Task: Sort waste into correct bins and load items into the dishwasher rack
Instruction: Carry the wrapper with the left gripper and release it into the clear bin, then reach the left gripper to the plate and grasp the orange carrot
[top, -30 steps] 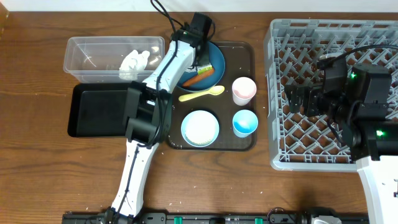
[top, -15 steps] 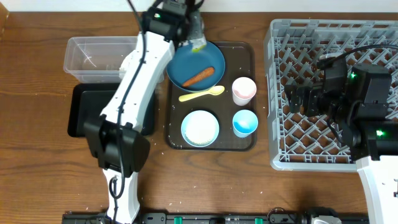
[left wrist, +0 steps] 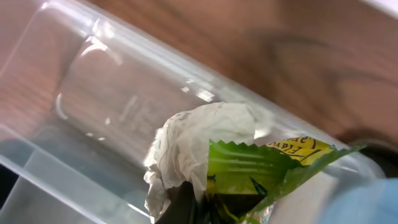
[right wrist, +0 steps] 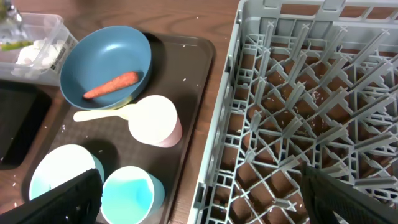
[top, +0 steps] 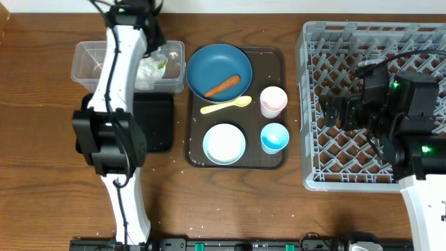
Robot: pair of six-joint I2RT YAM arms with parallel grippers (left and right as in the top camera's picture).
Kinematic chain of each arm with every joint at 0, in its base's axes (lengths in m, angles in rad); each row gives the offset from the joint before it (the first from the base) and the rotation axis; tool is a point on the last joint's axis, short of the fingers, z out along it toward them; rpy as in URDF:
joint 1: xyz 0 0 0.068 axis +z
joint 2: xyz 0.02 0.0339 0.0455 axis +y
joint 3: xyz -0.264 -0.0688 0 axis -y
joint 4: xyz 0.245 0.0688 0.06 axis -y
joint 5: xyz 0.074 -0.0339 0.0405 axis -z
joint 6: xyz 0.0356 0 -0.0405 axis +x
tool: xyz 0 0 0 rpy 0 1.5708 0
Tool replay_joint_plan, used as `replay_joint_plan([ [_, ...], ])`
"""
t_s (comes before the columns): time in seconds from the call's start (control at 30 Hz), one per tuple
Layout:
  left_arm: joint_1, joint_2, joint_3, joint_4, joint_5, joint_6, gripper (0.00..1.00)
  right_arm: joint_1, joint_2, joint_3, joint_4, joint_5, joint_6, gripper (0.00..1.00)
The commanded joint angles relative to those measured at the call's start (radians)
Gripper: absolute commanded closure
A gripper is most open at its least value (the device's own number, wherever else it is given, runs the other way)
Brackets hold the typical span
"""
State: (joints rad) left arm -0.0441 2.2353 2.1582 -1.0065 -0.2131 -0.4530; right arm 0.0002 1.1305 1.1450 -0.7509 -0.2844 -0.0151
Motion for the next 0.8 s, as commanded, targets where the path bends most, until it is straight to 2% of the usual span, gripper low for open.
replay_joint_plan([
  [0.0, -0.008, 0.014, -0.009, -0.028, -0.005, -0.024, 0.89, 0.013, 0.002, 0.018, 0.000, -0.004, -0.008, 0.01],
  [0.03, -0.008, 0.013, -0.009, -0.035, -0.005, -0.024, 0.85, 0.013, 0.002, 0.018, 0.000, -0.004, -0.008, 0.01],
  [0.07, -0.008, 0.013, -0.008, -0.039, -0.005, -0.024, 0.76, 0.013, 0.002, 0.018, 0.000, -0.004, -0.008, 0.01],
  [0.1, -0.008, 0.013, -0.008, -0.041, -0.005, -0.024, 0.61, 0.013, 0.002, 0.018, 0.000, -0.004, -0.008, 0.01],
  [0.17, -0.008, 0.011, -0.008, -0.050, -0.005, -0.023, 0.45, 0.013, 0.002, 0.018, -0.001, -0.004, -0.008, 0.01],
  [0.2, -0.008, 0.010, -0.007, -0.052, -0.005, -0.023, 0.39, 0.013, 0.002, 0.018, -0.001, -0.004, -0.008, 0.01],
  [0.27, -0.008, -0.002, -0.006, -0.051, 0.013, -0.008, 0.33, 0.013, 0.002, 0.018, 0.000, -0.004, -0.008, 0.01],
  [0.43, -0.010, -0.047, 0.024, -0.047, 0.096, 0.067, 0.30, 0.013, 0.002, 0.018, 0.014, -0.004, -0.008, 0.01],
  [0.6, -0.050, -0.100, 0.033, -0.031, 0.304, 0.278, 0.31, 0.013, 0.002, 0.018, 0.015, -0.004, -0.008, 0.01],
  [0.77, -0.148, -0.103, 0.024, -0.048, 0.344, 0.441, 0.30, 0.013, 0.002, 0.018, 0.014, -0.004, -0.008, 0.01],
])
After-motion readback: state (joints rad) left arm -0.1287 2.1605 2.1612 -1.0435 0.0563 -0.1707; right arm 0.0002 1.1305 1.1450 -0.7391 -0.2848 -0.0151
